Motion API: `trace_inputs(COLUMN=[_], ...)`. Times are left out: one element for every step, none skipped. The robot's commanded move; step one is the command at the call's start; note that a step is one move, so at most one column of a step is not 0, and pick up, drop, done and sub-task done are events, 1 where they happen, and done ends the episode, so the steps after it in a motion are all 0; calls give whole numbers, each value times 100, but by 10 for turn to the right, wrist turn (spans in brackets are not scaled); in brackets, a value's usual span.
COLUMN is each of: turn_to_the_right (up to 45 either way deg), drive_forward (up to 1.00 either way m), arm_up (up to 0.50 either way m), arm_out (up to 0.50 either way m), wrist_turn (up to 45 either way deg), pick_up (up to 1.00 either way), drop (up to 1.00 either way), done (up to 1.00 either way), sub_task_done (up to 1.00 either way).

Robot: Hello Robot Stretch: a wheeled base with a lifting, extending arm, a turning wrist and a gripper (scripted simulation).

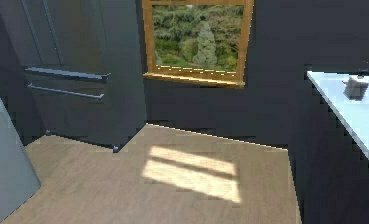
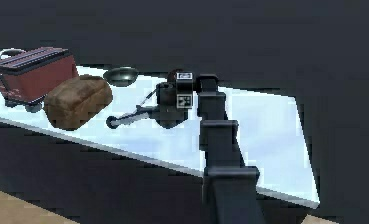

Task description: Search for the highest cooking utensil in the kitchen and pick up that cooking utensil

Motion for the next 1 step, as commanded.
trace_inputs(turn_to_the_right=[0], drive_forward=[0], arm_up=[0], arm_out=[0], wrist_turn=[0], pick_up=[0], drop=[0], done=[100], sub_task_done=[0])
